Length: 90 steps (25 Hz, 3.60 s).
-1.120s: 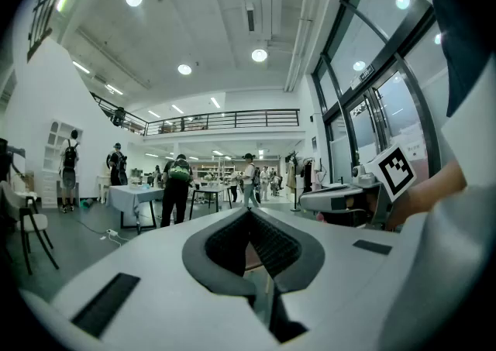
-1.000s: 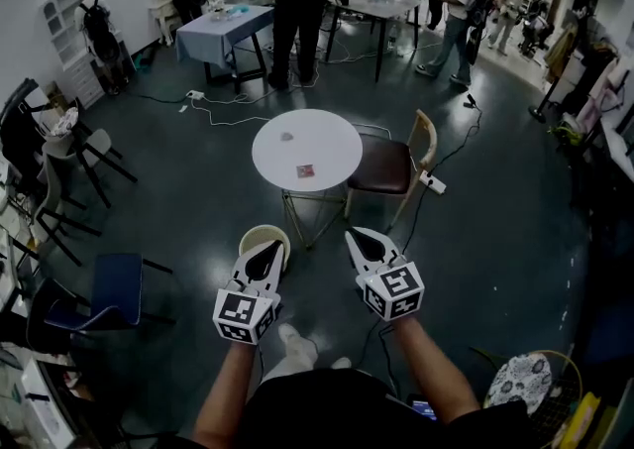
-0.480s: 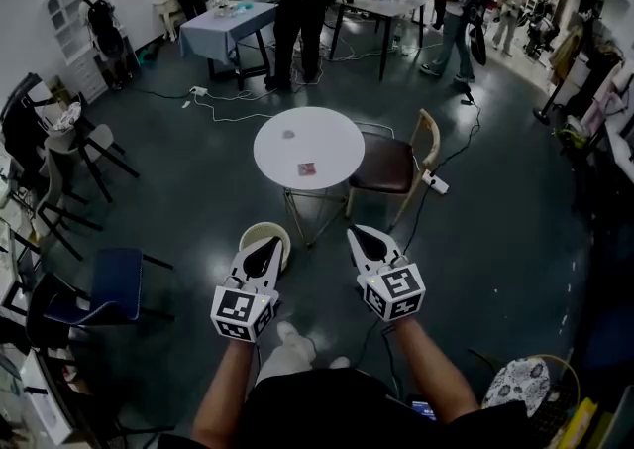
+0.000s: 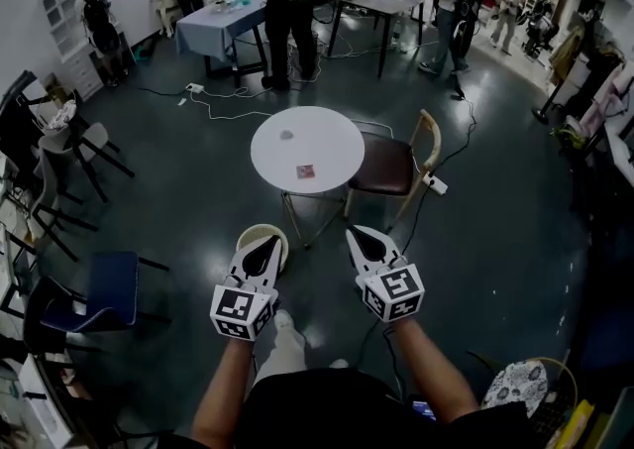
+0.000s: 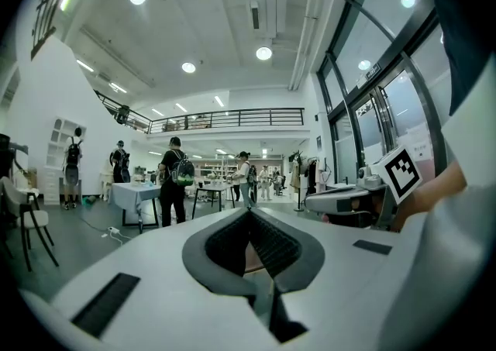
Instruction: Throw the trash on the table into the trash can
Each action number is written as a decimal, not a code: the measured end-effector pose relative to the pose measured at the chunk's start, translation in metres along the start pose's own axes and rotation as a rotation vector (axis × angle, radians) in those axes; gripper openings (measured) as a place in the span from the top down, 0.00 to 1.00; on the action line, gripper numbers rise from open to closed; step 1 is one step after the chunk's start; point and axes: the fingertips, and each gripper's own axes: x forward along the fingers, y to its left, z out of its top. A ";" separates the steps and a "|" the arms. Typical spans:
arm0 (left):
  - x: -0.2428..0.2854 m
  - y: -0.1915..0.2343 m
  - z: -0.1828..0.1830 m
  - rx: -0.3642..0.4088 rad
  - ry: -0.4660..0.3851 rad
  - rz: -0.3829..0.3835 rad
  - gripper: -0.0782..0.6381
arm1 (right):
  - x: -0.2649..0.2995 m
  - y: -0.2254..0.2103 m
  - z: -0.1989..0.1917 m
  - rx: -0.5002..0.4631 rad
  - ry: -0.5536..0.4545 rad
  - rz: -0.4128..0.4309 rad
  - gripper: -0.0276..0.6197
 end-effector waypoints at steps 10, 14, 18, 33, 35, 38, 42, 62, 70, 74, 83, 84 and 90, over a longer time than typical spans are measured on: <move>0.058 0.058 0.003 -0.006 0.016 -0.033 0.87 | 0.073 -0.027 0.005 0.009 0.014 -0.028 0.93; 0.083 0.077 0.001 -0.022 0.028 -0.052 0.87 | 0.101 -0.040 0.005 0.011 0.028 -0.041 0.93; 0.106 0.097 -0.002 -0.036 0.036 -0.077 0.87 | 0.130 -0.051 0.007 0.002 0.044 -0.053 0.93; 0.160 0.185 -0.013 -0.059 0.073 -0.164 0.87 | 0.226 -0.074 0.007 -0.009 0.105 -0.135 0.93; 0.164 0.196 -0.018 -0.061 0.081 -0.178 0.87 | 0.238 -0.074 0.004 -0.011 0.111 -0.149 0.93; 0.165 0.210 -0.023 -0.067 0.088 -0.198 0.87 | 0.249 -0.073 0.003 -0.017 0.120 -0.171 0.93; 0.166 0.224 -0.038 -0.097 0.101 -0.207 0.87 | 0.254 -0.077 -0.006 -0.005 0.131 -0.203 0.93; 0.283 0.191 -0.117 -0.147 0.192 -0.300 0.87 | 0.284 -0.166 -0.117 0.119 0.256 -0.182 0.93; 0.352 0.184 -0.157 -0.175 0.222 -0.301 0.87 | 0.304 -0.219 -0.153 0.181 0.273 -0.181 0.93; 0.380 0.186 -0.192 -0.173 0.269 -0.286 0.87 | 0.319 -0.235 -0.175 0.213 0.280 -0.181 0.93; 0.428 0.209 -0.261 -0.157 0.357 -0.255 0.87 | 0.353 -0.259 -0.219 0.237 0.280 -0.189 0.93; 0.434 0.211 -0.268 -0.155 0.366 -0.251 0.87 | 0.355 -0.263 -0.223 0.237 0.277 -0.196 0.93; 0.467 0.224 -0.315 -0.137 0.415 -0.238 0.79 | 0.372 -0.278 -0.261 0.267 0.297 -0.195 0.93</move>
